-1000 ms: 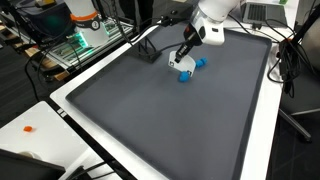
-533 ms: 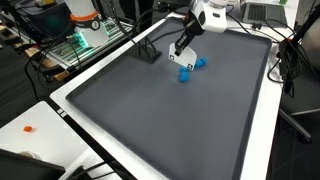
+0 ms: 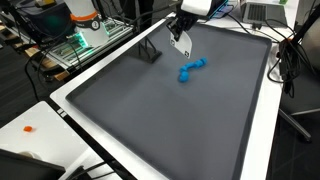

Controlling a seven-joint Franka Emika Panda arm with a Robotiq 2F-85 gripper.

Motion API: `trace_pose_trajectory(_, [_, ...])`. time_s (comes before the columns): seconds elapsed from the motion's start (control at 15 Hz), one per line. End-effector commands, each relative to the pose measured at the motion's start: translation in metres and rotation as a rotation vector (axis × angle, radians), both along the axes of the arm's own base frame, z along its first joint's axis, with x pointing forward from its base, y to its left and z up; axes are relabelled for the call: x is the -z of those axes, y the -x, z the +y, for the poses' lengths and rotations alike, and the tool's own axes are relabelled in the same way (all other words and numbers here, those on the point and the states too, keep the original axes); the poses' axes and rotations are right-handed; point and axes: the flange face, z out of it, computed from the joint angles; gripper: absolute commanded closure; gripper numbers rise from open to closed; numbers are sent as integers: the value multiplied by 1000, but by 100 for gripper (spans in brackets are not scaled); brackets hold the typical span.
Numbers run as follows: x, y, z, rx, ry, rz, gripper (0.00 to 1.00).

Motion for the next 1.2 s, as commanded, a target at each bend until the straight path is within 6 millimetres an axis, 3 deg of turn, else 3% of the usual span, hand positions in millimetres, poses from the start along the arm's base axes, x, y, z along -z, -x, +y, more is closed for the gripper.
trace_pose_trajectory(0.0, [-5,32,-3,195,-42,-1,99])
trace_pose_trajectory(0.73, [10,103,0,538,-112,28,99])
trace_pose_trajectory(1.13, [28,131,-2,686,-123,23,99])
